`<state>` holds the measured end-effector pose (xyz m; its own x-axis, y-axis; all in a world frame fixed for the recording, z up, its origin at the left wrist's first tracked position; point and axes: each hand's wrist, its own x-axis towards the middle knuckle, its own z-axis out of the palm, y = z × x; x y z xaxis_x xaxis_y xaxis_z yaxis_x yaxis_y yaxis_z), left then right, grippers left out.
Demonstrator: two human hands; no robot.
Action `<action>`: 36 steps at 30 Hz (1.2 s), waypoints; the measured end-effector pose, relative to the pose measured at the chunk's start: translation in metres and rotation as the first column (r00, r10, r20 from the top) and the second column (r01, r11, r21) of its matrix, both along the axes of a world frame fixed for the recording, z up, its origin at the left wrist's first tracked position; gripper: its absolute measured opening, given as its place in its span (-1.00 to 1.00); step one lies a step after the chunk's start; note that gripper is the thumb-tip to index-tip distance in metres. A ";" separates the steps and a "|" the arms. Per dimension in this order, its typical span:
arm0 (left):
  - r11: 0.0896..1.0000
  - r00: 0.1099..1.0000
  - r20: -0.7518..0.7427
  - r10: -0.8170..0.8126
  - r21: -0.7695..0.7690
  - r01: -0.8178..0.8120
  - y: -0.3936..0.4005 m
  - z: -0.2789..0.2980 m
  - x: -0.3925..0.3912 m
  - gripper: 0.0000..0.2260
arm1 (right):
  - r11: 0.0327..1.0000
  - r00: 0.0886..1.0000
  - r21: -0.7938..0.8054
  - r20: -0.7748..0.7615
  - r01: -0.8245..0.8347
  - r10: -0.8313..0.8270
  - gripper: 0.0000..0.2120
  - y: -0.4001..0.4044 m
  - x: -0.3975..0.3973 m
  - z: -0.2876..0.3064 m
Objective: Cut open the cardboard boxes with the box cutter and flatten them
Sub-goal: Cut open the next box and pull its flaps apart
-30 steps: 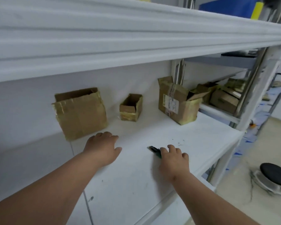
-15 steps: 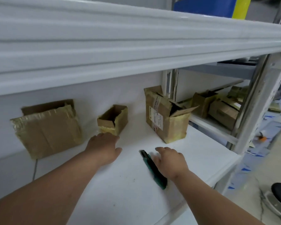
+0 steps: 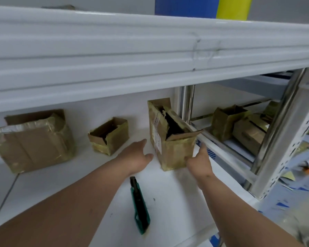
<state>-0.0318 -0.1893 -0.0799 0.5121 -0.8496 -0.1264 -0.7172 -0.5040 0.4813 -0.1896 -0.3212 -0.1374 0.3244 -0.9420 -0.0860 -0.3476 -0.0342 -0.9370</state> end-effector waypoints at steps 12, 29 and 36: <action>0.894 0.940 -0.340 0.018 -0.416 -0.168 -0.012 0.006 -0.022 -0.72 | 0.983 0.964 -0.001 0.197 -0.181 0.178 -0.71 0.019 0.012 -0.006; 0.842 0.987 -0.157 -0.042 -0.538 -0.050 0.151 0.076 0.002 -0.70 | 0.909 0.753 0.272 0.655 -0.317 0.066 -0.79 0.159 0.053 0.035; 0.948 0.987 -0.026 -0.161 -0.283 0.147 0.249 0.091 0.031 -0.48 | 0.827 0.802 0.421 0.594 -0.374 0.060 -0.76 0.240 0.080 0.019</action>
